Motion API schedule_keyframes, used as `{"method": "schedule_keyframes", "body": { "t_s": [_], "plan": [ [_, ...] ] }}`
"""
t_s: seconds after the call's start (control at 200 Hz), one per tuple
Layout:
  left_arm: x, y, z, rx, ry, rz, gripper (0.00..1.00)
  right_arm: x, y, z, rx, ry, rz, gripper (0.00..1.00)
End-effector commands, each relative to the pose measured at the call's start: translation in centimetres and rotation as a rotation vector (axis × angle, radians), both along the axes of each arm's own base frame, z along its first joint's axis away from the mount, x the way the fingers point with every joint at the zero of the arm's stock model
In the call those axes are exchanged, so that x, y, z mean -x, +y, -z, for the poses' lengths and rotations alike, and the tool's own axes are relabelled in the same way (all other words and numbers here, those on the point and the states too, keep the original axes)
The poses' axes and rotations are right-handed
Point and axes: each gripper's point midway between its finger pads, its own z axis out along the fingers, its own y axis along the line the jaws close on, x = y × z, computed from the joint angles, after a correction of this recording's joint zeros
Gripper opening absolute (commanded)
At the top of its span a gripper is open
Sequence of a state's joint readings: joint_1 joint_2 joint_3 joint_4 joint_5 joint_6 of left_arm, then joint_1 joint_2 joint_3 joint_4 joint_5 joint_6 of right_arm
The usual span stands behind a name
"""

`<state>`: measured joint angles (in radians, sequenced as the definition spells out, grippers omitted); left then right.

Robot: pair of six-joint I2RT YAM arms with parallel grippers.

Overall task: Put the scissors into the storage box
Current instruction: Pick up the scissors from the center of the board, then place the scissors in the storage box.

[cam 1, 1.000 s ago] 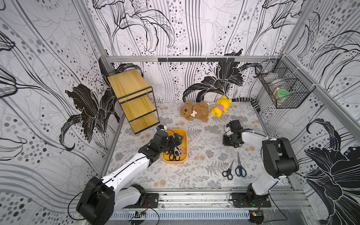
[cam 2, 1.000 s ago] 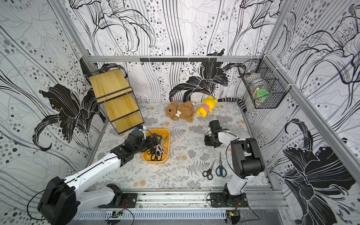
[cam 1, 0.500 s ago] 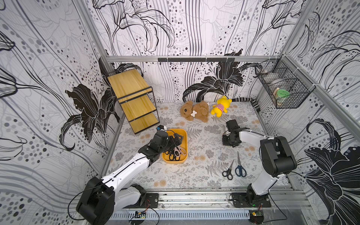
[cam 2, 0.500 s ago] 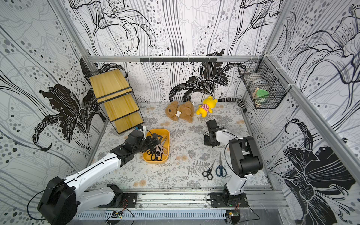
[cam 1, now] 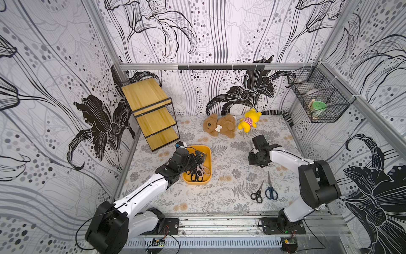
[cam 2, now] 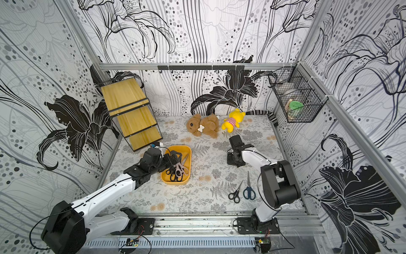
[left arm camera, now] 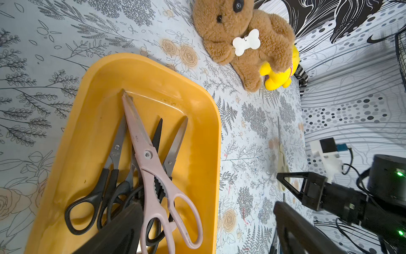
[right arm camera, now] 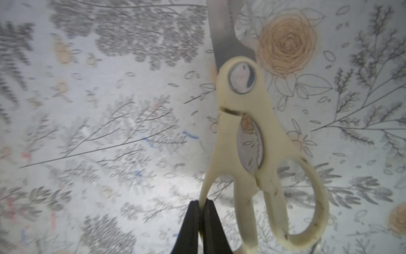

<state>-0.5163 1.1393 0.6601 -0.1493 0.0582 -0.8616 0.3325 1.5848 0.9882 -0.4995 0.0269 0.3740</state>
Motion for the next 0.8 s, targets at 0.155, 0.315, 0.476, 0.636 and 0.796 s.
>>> {"method": "schedule_keyframes", "body": {
  "t_s": [0.155,0.315,0.476,0.636,0.796],
  "plan": [
    [-0.5,1.4,-0.7,-0.008,-0.057,-0.032,0.97,1.4,6.4,-7.2,-0.146,-0.123,-0.024,0.00],
    [-0.6,2.8,-0.2,0.016,-0.049,-0.062,0.97,3.1,11.3,-9.9,-0.227,-0.157,-0.094,0.00],
    [-0.4,3.9,0.2,0.067,-0.044,-0.085,0.97,4.9,18.7,-11.7,-0.306,-0.169,-0.228,0.00],
    [-0.1,5.4,0.7,0.072,-0.039,-0.124,0.97,6.5,25.7,-12.2,-0.366,-0.159,-0.342,0.00],
    [0.2,6.8,0.7,0.084,-0.046,-0.168,0.97,7.7,30.7,-10.8,-0.379,-0.099,-0.367,0.00]
  ]
}}
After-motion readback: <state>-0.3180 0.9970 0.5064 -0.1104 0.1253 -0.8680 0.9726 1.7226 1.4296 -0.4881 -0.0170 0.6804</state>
